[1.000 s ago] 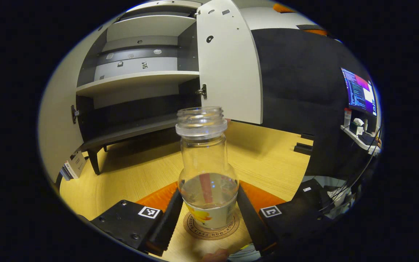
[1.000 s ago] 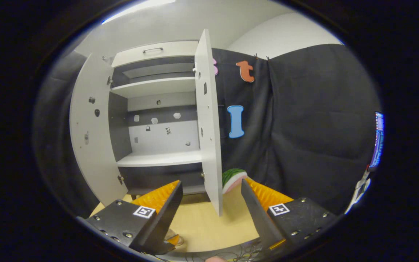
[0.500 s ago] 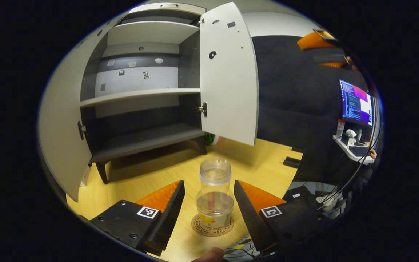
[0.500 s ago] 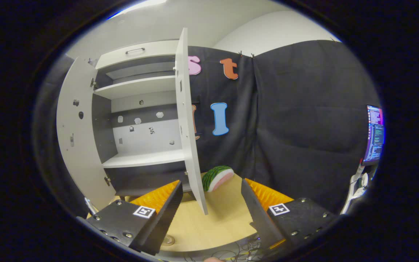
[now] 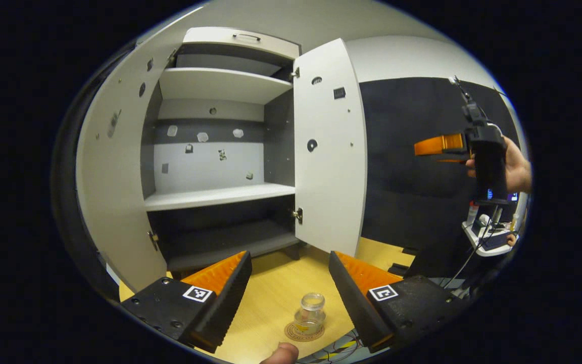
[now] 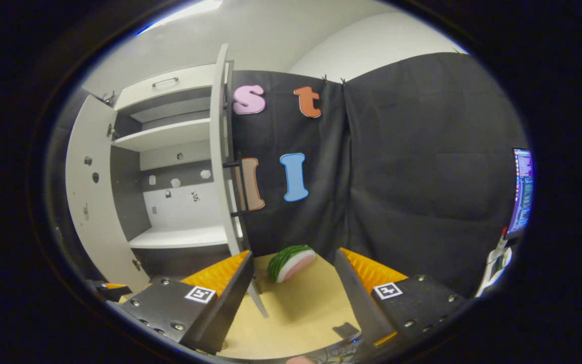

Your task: Grasp the bottle in the cabinet with the left hand and place it on the coaster, then close the right door with the right hand and the left door with the left hand.

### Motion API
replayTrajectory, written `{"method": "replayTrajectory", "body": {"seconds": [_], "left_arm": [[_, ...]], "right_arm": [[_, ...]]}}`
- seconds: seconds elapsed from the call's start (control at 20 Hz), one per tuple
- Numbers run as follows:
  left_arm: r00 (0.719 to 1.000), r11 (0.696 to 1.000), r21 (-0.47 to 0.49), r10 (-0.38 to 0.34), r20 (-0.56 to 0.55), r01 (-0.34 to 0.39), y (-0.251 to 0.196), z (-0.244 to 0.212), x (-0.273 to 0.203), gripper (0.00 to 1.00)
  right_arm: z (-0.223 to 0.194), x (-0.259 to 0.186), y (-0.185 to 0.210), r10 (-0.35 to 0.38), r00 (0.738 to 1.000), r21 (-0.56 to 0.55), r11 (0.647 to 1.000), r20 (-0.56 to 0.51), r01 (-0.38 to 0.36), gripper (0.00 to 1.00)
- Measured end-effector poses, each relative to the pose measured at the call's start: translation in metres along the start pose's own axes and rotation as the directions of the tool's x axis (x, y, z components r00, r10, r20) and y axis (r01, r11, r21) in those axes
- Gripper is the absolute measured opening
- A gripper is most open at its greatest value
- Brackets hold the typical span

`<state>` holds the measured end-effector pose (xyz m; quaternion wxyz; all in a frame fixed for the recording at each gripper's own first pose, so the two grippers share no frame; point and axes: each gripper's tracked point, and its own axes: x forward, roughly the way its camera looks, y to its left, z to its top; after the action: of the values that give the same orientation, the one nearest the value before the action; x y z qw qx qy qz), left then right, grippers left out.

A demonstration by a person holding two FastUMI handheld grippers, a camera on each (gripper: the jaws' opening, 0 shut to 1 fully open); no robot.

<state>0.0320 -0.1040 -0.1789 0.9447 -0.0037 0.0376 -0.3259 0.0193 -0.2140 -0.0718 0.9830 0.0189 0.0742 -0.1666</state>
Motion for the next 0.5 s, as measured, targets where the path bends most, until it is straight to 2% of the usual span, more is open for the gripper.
{"method": "replayTrajectory", "body": {"seconds": [0.2, 0.35, 0.45, 0.5], "left_arm": [[0.999, 0.999, 0.001, 0.033, 0.035, -0.033, 0.017, 0.054, -0.028, 0.96], [0.992, 0.995, -0.006, 0.103, 0.077, -0.103, 0.034, 0.098, -0.047, 0.96], [0.986, 0.989, 0.010, 0.144, 0.087, -0.145, 0.046, 0.116, -0.059, 0.96], [0.982, 0.986, 0.005, 0.163, 0.100, -0.164, 0.050, 0.127, -0.063, 0.96]], "right_arm": [[0.032, 0.042, -0.012, 0.010, 0.999, -0.061, 0.998, 0.048, -0.007, 0.98], [0.058, 0.073, -0.013, 0.026, 0.998, -0.085, 0.996, 0.065, -0.020, 0.98], [0.070, 0.092, -0.001, 0.076, 0.995, -0.081, 0.994, 0.056, -0.072, 0.98], [0.075, 0.101, 0.008, 0.105, 0.993, -0.078, 0.992, 0.051, -0.101, 0.94]]}}
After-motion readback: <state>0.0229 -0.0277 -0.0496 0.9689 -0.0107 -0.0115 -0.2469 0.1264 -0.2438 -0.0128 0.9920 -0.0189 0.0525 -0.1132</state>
